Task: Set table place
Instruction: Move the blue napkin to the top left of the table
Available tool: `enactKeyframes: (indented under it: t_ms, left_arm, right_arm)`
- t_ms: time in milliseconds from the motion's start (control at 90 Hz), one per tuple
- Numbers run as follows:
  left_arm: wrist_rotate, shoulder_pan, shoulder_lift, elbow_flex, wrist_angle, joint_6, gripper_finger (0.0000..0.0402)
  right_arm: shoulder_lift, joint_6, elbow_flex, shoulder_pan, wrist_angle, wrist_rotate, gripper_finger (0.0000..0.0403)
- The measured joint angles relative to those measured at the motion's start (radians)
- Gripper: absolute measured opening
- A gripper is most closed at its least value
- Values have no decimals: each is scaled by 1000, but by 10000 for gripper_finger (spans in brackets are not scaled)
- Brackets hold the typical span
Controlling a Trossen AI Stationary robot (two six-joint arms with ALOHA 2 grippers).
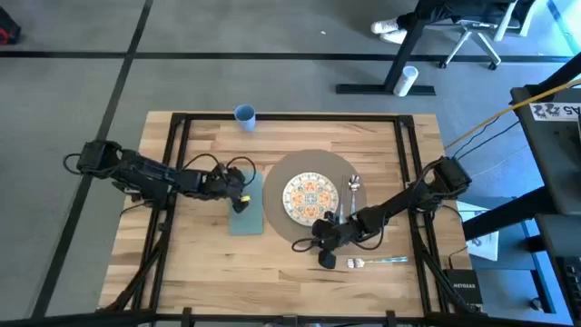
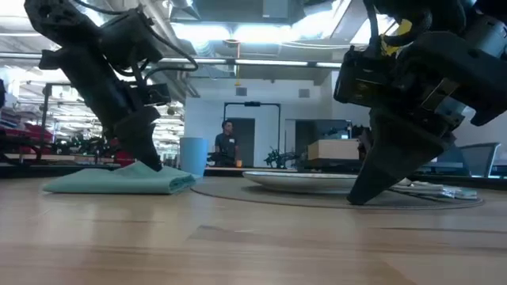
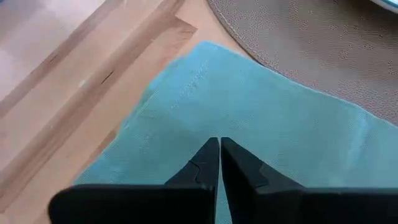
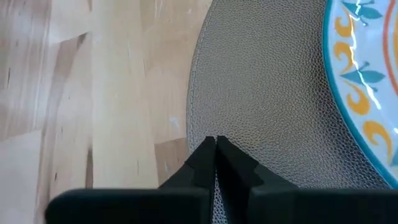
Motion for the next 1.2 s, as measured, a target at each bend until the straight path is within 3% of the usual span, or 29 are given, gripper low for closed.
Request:
enactKeyframes:
  t_ms: [522,1200]
  left_arm:
    - [74,53,66,1,72,36,0]
    - [72,106,79,1,107,48,0]
  right_arm:
    - [0,0,0,0,5,-2,0]
    - [0,0,0,0,10,-4,0]
